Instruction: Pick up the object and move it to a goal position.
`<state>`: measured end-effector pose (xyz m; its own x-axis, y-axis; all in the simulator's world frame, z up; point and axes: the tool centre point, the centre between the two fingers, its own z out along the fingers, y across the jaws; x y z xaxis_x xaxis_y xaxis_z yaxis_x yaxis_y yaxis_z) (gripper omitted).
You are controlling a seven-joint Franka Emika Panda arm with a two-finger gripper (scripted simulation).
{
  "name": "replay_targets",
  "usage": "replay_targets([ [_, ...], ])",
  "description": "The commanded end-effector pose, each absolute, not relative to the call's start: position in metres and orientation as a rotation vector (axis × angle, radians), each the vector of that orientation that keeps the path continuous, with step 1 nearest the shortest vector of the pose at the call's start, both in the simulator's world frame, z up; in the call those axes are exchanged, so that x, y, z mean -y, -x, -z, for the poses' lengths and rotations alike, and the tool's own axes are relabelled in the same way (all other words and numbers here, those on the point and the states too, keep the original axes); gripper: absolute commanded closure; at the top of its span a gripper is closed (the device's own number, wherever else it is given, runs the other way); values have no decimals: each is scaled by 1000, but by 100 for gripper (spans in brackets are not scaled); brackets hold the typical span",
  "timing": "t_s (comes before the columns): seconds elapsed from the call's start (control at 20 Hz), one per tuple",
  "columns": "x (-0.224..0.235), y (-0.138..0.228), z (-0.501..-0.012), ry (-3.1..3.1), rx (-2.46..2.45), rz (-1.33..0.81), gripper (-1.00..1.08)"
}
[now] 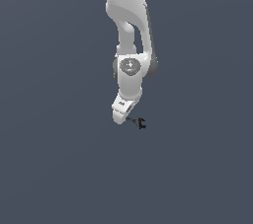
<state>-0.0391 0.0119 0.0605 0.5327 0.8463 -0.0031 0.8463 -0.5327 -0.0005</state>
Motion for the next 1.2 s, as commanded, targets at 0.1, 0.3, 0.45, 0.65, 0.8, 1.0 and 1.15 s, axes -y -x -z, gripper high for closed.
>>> replay_targets([
  [0.1, -13, 40, -58, -2725, -1563, 0, -92],
  [0.3, -13, 40, -58, -2727, -1560, 1, -92],
  [0.45, -13, 40, -53, -2726, -1561, 1, -92],
  [0.65, -13, 41, -37, -2725, -1564, 1, -92],
  [0.8, -13, 42, -22, -2723, -1566, 1, -92],
  [1.0, -13, 41, -10, -2723, -1567, 1, -92],
  [1.15, -13, 41, -7, -2723, -1567, 1, -92],
])
